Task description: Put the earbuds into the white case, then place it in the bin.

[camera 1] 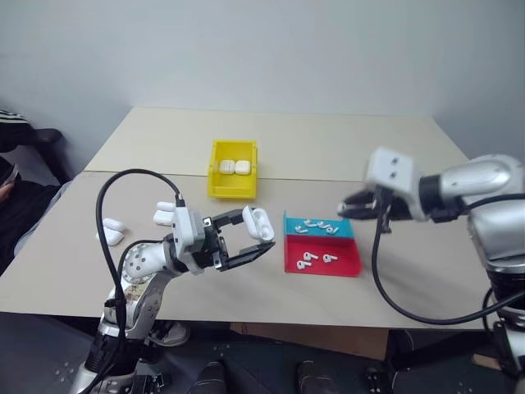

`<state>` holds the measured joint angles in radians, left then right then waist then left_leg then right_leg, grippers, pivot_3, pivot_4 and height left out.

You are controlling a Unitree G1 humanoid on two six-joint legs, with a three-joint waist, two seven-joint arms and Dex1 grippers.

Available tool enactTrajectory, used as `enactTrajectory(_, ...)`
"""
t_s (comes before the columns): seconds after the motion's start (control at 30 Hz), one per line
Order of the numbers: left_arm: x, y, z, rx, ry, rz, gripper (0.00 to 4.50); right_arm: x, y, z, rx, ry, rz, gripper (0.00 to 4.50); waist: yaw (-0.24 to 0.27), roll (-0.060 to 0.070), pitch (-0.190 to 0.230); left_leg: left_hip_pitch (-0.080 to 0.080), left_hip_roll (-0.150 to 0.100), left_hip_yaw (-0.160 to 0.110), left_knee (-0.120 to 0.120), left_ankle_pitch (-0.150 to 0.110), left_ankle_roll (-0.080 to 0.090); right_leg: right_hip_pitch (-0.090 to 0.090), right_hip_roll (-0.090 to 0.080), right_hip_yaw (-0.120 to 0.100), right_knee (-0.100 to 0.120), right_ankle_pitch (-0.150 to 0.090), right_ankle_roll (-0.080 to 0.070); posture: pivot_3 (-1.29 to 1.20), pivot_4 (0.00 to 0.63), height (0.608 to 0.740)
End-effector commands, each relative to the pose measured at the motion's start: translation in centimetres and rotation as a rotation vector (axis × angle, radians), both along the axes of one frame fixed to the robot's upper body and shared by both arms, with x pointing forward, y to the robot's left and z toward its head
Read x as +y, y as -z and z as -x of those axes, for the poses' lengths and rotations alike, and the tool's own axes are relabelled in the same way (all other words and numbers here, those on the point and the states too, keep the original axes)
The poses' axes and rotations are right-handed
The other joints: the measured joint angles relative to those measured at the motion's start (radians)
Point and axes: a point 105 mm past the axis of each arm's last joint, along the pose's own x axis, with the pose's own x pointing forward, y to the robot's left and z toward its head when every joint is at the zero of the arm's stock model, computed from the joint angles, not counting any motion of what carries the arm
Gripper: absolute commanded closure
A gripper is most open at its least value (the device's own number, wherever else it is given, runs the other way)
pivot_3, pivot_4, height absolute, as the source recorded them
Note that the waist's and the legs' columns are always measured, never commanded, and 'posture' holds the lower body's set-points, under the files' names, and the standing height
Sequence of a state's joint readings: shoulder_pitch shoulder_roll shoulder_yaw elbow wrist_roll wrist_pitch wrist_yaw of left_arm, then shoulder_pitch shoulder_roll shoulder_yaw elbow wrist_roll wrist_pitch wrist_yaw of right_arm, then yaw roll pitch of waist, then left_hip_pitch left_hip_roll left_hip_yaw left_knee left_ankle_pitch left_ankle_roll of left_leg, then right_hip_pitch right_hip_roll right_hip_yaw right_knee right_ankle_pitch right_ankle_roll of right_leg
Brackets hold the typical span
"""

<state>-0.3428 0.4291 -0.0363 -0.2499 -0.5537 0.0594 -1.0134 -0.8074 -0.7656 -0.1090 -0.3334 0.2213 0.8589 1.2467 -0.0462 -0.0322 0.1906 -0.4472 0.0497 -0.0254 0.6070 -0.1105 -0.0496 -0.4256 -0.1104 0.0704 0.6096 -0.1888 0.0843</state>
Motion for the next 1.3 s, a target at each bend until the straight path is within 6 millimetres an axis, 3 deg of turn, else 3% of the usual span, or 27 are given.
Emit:
enactTrajectory(0.03,-0.4,-2.0,1.0,-0.049,0.059,0.038,1.7,0.6,-3.7,2.6,-0.136,-0.119,-0.19,3.7,0.003,0.0,0.0,0.0,0.0,-0.001,0.0,0.0,0.0,0.0,0.0,-0.001,0.0,0.0,0.0,0.0,0.15,0.74)
enactTrajectory(0.17,-1.2,-3.0,2.2,-0.054,0.156,0.042,1.7,2.4,-4.9,6.4,-0.289,-0.392,-0.407,3.7,0.004,0.0,0.0,0.0,0.0,-0.001,-0.001,0.0,0.0,0.001,0.0,-0.001,-0.002,0.0,0.0,0.0,0.15,0.74)
enactTrajectory(0.33,-1.5,-3.3,3.2,-0.052,0.254,0.019,1.7,3.6,-3.9,8.2,-0.287,-0.619,-0.542,3.7,0.002,0.0,0.0,0.0,0.0,-0.001,-0.001,0.0,0.0,0.002,0.0,-0.001,-0.001,0.0,0.0,0.0,0.15,0.74)
enactTrajectory(0.47,-1.7,-2.7,3.4,-0.064,0.273,-0.063,1.7,4.7,-2.6,7.7,-0.278,-0.69,-0.542,3.7,-0.003,0.0,0.0,0.001,0.0,-0.001,-0.001,0.0,0.0,0.002,0.0,-0.001,-0.001,0.0,0.0,0.0,0.15,0.74)
enactTrajectory(0.93,-1.9,-2.7,3.9,-0.045,0.274,-0.099,1.7,6.6,-0.7,6.5,-0.289,-0.771,-0.5,3.7,0.001,0.0,0.0,0.0,0.001,-0.001,-0.006,0.0,0.0,0.0,0.0,-0.001,-0.004,0.0,0.0,0.0,0.15,0.74)
enactTrajectory(1.3,-1.9,-2.8,4.1,-0.04,0.261,-0.087,1.7,6.8,0.9,6.1,-0.304,-0.784,-0.444,3.7,0.001,0.0,0.0,0.0,0.0,-0.001,-0.006,0.0,0.0,0.0,0.0,-0.001,-0.005,0.0,0.0,0.0,0.15,0.74)
